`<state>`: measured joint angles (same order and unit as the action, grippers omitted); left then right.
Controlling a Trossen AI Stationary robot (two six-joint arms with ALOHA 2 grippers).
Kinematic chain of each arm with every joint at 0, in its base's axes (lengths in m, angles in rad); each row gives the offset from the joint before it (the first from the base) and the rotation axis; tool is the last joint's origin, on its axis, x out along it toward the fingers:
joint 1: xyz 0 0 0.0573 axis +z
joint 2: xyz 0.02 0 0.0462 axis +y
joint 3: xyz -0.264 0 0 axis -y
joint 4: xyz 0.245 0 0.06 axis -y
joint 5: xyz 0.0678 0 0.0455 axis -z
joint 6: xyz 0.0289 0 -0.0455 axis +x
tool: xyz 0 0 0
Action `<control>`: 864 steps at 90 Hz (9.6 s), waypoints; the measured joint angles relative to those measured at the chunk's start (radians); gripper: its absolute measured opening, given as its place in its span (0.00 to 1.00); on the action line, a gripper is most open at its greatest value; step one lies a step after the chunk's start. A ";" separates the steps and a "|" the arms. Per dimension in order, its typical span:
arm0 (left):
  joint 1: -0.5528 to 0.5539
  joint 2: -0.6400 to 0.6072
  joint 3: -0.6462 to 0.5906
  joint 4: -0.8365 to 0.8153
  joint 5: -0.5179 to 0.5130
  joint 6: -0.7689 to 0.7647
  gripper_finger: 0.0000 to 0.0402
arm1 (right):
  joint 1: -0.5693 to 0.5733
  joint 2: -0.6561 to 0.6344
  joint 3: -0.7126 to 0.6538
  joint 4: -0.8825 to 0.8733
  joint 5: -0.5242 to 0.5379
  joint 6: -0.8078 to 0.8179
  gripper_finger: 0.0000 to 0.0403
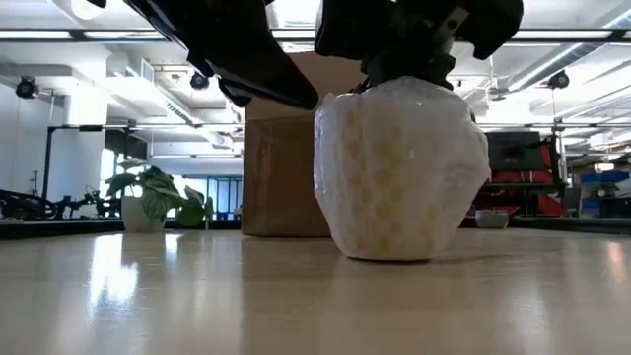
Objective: Wrap mug
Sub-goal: Wrap the yellow cup in bubble wrap, then put the wrapped yellow cup into the cardboard box, then return to Home Position
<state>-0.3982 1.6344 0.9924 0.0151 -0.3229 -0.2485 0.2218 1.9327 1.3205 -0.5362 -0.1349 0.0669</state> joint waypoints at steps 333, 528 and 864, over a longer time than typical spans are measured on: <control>0.003 0.043 0.000 0.004 0.001 0.002 0.05 | -0.022 0.039 0.094 -0.086 0.066 0.100 0.00; 0.003 0.009 0.008 0.001 -0.008 0.004 0.05 | 0.014 -0.256 0.078 -0.243 0.005 0.152 0.00; -0.010 -0.317 0.010 -0.330 -0.166 0.055 0.05 | -0.692 -0.121 0.929 -0.680 -0.030 0.037 0.61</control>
<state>-0.4084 1.3169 1.0019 -0.3152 -0.4885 -0.1937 -0.4706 1.8120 2.2500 -1.2161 -0.1650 0.1042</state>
